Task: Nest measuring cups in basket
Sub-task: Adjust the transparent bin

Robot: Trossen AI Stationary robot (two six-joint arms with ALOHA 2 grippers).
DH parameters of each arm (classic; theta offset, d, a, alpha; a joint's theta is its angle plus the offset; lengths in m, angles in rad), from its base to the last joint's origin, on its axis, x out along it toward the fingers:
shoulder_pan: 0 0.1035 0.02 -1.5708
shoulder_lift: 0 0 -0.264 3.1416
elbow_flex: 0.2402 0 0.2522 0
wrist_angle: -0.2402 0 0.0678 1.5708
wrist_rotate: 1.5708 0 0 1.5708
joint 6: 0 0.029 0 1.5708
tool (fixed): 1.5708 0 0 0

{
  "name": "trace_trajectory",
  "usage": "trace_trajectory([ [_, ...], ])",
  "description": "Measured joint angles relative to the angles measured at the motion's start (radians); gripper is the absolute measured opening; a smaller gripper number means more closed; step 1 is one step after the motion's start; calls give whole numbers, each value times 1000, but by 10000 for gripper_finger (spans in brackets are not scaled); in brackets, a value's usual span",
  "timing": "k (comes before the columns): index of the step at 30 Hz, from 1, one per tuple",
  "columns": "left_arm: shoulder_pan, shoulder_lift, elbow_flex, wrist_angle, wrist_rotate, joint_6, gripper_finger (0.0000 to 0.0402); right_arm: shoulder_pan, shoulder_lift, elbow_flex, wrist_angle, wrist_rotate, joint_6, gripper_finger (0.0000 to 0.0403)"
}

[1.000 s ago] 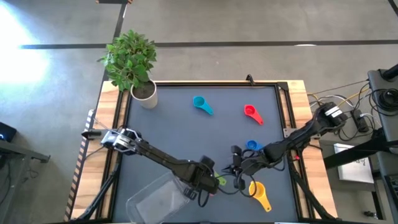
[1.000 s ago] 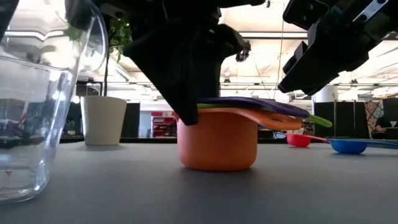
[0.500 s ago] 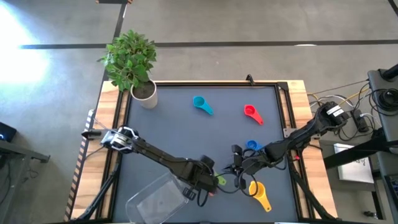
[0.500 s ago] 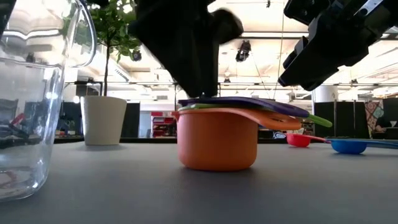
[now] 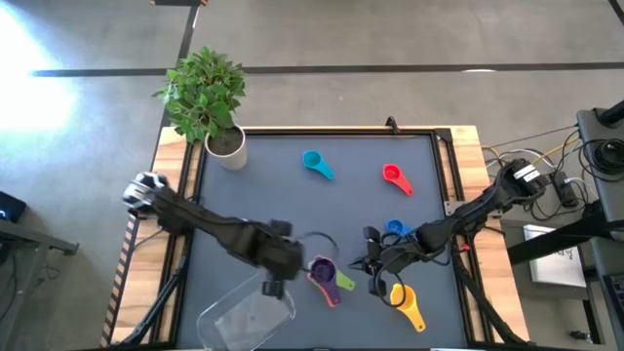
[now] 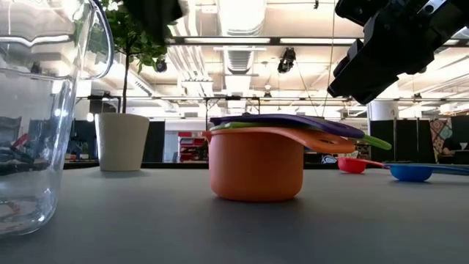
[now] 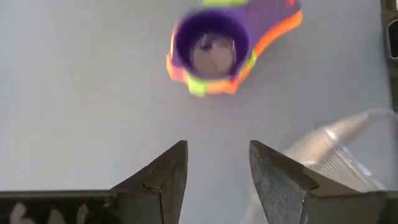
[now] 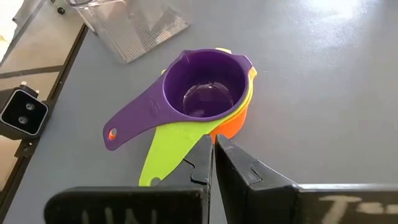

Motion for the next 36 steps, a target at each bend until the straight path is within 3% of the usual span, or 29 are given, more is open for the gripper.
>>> trace_trajectory([
  [4, -34, -205, -254, 118, 62, -256, 153, 0, 0, 0, 0, 0, -18, 9],
  [9, -100, -378, -427, 150, 93, -530, 153, 0, 0, 0, 1, 0, -25, 9],
  [17, -199, -357, -483, 166, 181, -769, 153, -3, -6, 0, 3, 0, -31, 9],
  [25, -211, -285, -505, 146, 208, -793, 160, -3, -25, 0, 3, 10, -40, 9],
  [30, -210, -270, -532, 150, 219, -711, 161, -3, -25, 0, 3, 9, -40, 9],
  [33, -201, -259, -534, 125, 224, -609, 131, -3, -25, 0, 3, 9, -41, 9],
  [36, -179, -256, -530, 98, 230, -484, 75, -3, -26, 0, 3, 20, -42, 9],
])
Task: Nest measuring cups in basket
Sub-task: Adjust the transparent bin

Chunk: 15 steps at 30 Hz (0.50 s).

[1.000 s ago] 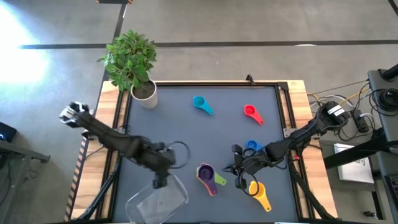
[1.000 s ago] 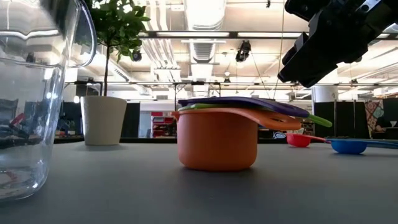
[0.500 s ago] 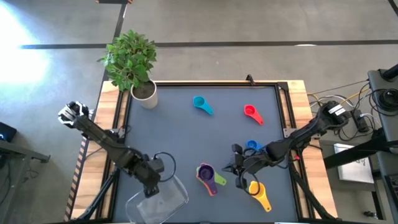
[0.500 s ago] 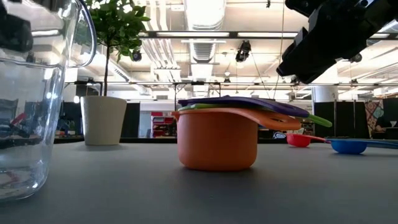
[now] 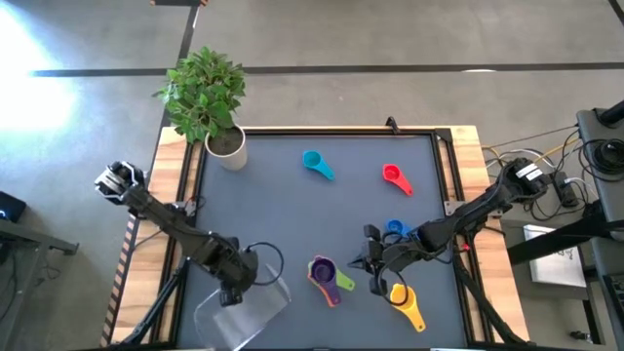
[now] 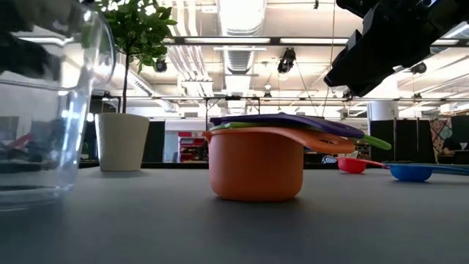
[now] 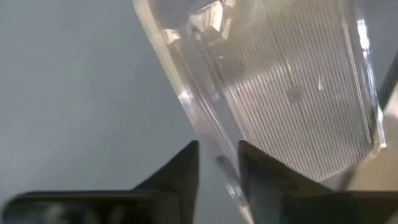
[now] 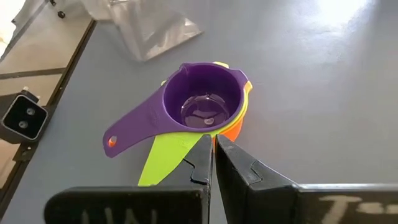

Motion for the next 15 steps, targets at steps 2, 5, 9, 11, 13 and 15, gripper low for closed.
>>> trace_trajectory([
  [2, 16, 2, 0, -27, 1, 75, 30, 0, 0, 0, 0, 5, 0, 9],
  [5, 39, -1, 1, -40, -4, 192, 11, 0, 0, 0, 0, 6, 0, 9],
  [9, 50, 2, 0, -50, -39, 347, 3, -6, 0, 0, 0, 6, 0, 9],
  [11, 67, 2, 0, -51, -30, 352, 3, -11, 0, 0, 0, 6, 1, 9],
  [13, 85, 0, 0, -48, -22, 337, 3, -18, 0, 0, 0, 6, 1, 9],
  [15, 100, -6, 0, -45, -22, 317, 1, -25, 0, 0, 0, 6, 1, 9],
])
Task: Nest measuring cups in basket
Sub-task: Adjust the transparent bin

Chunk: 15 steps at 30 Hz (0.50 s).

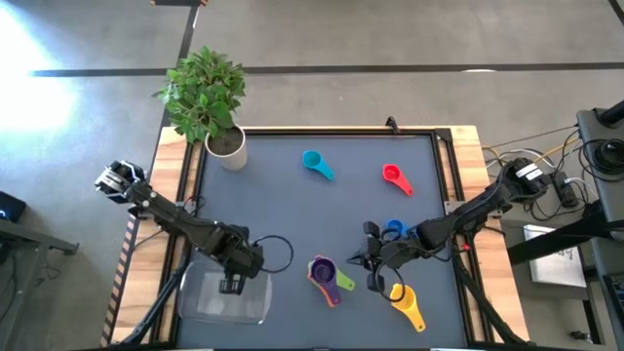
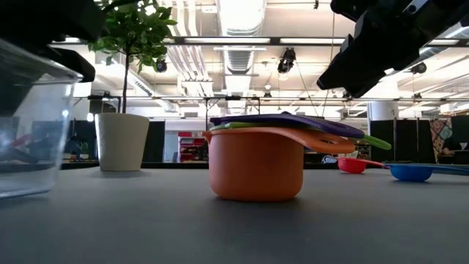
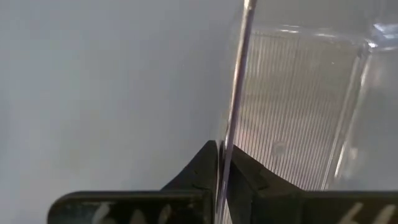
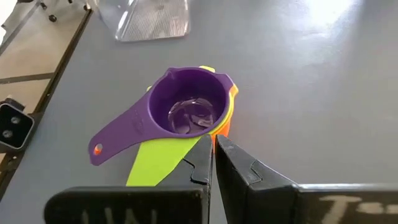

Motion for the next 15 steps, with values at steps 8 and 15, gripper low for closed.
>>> trace_trajectory([
  [8, 27, -6, 17, 3, 0, 32, 0, -15, 0, 0, 0, 0, 2, 9],
  [15, 35, -19, 21, 3, 0, -29, 15, -15, 0, 0, 0, -1, 11, 9],
])
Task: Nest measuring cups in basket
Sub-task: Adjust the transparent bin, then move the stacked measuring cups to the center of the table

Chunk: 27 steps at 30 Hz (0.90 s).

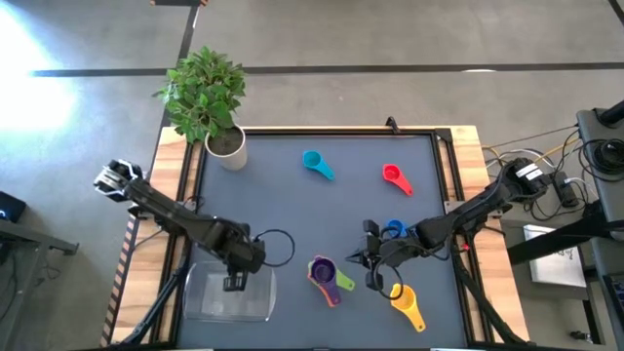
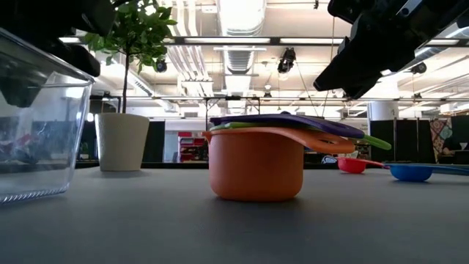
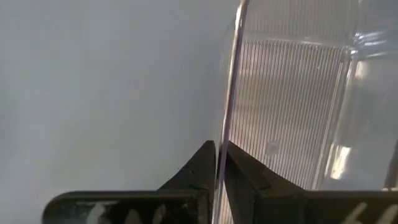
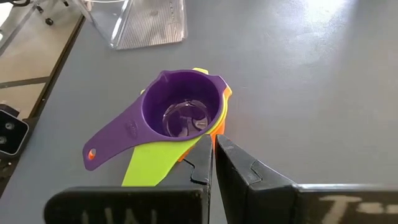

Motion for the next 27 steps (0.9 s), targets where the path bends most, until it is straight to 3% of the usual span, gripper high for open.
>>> trace_trajectory([
  [12, 29, -50, 26, -49, -43, -34, 119, 0, 0, 0, -3, -2, -2, 9],
  [21, 55, -3, 259, -86, -232, 110, 159, 0, -39, 0, -49, 0, -12, 9],
  [27, 54, 155, 389, 5, -244, 228, 160, 0, -120, -2, -101, 34, -19, 9],
])
